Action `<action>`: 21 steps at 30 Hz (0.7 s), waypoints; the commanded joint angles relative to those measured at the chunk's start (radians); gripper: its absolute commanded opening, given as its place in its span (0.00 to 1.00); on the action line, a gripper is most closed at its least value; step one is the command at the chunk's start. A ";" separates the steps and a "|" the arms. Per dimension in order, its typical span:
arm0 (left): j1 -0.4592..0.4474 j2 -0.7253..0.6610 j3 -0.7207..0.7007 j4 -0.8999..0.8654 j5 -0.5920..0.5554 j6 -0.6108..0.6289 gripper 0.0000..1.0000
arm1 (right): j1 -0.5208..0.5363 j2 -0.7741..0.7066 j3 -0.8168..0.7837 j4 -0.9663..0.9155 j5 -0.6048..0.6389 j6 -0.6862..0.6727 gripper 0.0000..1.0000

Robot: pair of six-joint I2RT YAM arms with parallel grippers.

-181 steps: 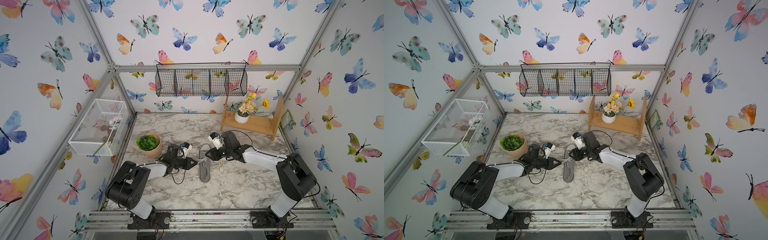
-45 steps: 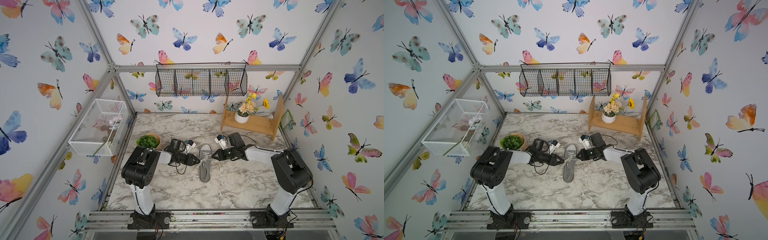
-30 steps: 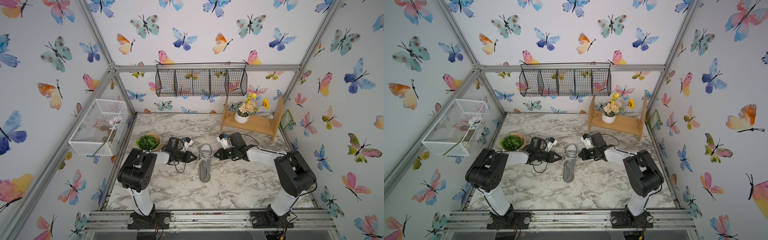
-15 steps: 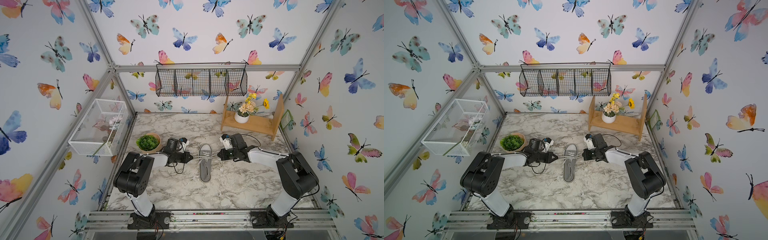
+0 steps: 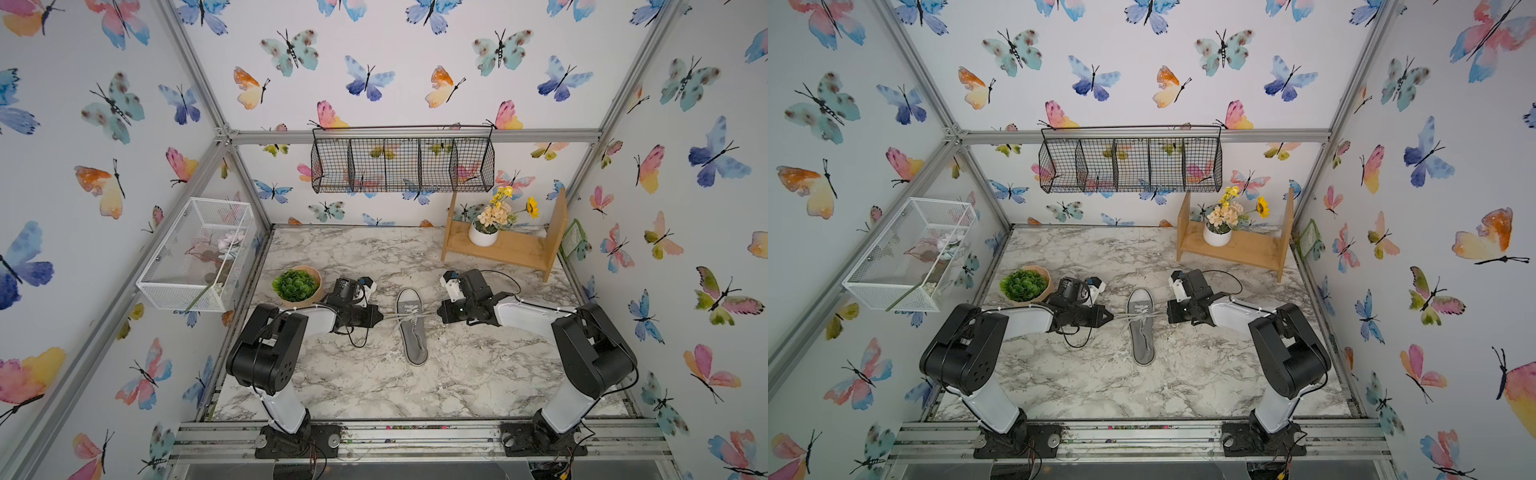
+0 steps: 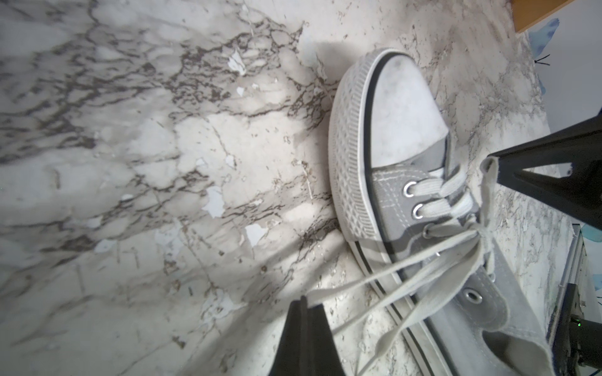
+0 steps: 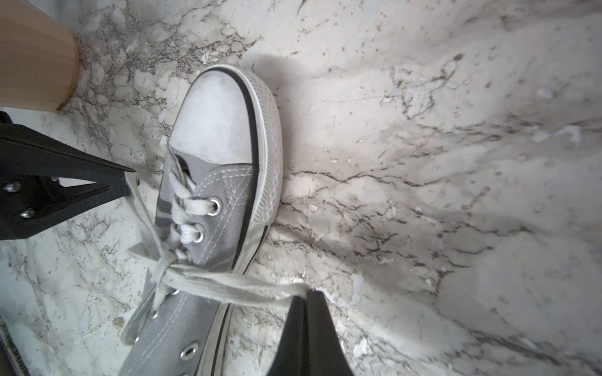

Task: Tie the shoes
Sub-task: Tie the shoelace on the shoe.

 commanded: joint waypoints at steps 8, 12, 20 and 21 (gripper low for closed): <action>0.008 0.004 -0.012 -0.043 -0.108 0.010 0.00 | -0.008 0.000 -0.027 -0.032 0.152 0.000 0.04; 0.010 0.005 -0.014 -0.045 -0.128 0.008 0.00 | -0.008 -0.001 -0.026 -0.040 0.175 0.000 0.04; 0.011 0.001 -0.022 -0.032 -0.097 -0.003 0.00 | -0.008 0.000 -0.035 -0.014 0.148 0.001 0.04; 0.004 -0.002 -0.024 -0.023 -0.074 -0.007 0.00 | -0.008 -0.003 -0.039 -0.001 0.116 -0.002 0.04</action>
